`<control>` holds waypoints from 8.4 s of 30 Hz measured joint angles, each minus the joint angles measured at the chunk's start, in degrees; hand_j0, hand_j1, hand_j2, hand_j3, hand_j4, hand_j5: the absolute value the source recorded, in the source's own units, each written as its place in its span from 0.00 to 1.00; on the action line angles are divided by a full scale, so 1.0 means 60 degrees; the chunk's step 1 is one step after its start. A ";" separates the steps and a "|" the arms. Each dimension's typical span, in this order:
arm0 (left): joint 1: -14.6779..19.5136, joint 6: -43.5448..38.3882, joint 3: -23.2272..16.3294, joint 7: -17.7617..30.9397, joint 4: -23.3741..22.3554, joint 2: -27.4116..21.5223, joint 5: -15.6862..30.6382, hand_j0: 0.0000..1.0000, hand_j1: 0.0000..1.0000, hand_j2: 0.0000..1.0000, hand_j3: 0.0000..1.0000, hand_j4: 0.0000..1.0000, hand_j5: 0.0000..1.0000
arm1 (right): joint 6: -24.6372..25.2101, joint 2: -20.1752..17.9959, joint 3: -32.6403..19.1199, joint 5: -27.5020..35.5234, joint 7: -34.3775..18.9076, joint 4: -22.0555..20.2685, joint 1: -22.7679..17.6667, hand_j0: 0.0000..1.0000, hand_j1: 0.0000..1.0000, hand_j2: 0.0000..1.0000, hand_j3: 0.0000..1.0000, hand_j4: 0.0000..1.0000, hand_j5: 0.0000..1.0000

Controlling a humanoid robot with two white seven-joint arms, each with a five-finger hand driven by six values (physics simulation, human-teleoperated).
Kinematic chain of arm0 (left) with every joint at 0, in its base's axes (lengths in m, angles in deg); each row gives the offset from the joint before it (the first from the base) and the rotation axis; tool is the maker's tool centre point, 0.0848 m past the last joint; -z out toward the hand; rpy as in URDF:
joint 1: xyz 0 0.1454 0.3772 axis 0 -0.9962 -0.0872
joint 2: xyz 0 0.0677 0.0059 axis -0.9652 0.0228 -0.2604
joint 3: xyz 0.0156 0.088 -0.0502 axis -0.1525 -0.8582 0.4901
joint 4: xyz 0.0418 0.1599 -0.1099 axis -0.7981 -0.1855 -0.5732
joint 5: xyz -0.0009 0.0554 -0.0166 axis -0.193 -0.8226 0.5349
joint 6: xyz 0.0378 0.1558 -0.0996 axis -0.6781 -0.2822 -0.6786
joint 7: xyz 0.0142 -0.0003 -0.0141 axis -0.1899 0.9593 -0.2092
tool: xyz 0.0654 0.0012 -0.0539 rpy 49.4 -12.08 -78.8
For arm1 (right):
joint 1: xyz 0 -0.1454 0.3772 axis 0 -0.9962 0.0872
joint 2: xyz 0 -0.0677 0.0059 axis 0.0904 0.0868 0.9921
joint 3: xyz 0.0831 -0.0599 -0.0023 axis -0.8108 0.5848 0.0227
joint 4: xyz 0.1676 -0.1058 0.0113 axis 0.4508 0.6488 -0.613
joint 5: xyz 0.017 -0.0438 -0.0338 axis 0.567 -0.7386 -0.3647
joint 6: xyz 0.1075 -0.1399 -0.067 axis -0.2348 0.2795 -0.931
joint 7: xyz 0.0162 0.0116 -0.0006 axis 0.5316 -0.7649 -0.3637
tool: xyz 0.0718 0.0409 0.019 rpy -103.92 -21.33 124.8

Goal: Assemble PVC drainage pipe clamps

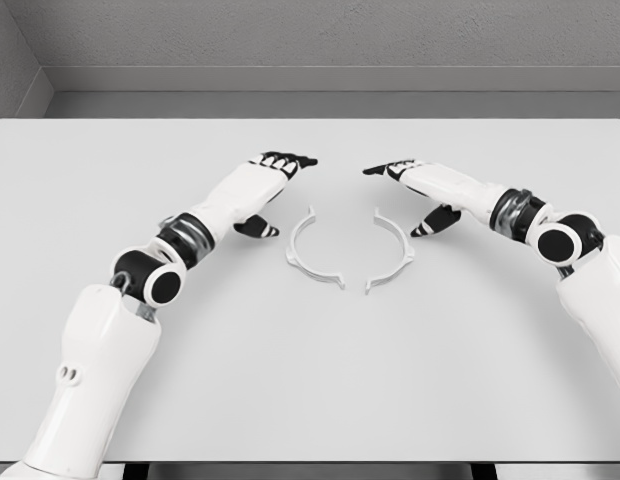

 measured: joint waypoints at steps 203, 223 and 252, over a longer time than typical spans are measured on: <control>0.0806 -0.0356 -0.0741 -0.0034 -0.1390 0.0833 -0.0405 1.00 1.00 1.00 1.00 1.00 1.00 | -0.0072 -0.3330 0.0073 0.0145 0.0025 -0.2185 -0.0352 1.00 1.00 1.00 1.00 1.00 1.00; 0.0938 -0.0355 -0.1007 -0.0031 -0.1381 0.0833 -0.0426 1.00 1.00 1.00 1.00 1.00 1.00 | -0.0087 -0.3265 0.0070 0.0154 -0.0001 -0.2207 -0.0337 1.00 1.00 1.00 1.00 1.00 1.00; 0.1362 -0.0357 -0.1520 -0.0044 -0.1526 0.0833 -0.0417 1.00 1.00 1.00 1.00 1.00 1.00 | -0.0087 -0.3282 0.0059 0.0175 0.0043 -0.2210 -0.0352 1.00 1.00 1.00 1.00 1.00 1.00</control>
